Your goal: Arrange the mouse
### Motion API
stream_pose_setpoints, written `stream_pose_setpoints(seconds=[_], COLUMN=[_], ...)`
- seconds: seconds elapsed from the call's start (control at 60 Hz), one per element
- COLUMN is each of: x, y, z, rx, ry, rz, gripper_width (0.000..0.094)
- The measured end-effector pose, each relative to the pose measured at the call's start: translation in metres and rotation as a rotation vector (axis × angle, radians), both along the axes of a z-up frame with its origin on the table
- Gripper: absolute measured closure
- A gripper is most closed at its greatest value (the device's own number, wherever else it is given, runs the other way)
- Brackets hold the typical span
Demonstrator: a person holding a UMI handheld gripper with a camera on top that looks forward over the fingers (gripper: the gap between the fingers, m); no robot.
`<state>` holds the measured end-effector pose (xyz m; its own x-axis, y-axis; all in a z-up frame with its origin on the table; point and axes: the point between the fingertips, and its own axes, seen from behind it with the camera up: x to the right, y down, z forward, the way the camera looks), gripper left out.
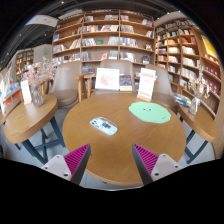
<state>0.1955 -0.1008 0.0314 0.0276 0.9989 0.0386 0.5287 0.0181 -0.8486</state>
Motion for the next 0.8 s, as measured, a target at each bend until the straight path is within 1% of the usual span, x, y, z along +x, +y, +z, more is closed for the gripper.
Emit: stream_pose_setpoints(seconds=[0.217, 0.45, 0.55, 0.8], x=[-0.043, -0.083, -0.108, -0.156], y=[0.003, 0.007, 0.007, 0.012], z=[-0.027, -0.045, -0.047, -0.045], rx=[-0.018, -0.041, -0.043, -0.039], ry=[-0.046, -0.096, -0.09, -0.103], rz=[-0.023, -0.035, -0.028, -0.042], gripper_width=[0.0081, 0.0082, 0.008, 0.0084])
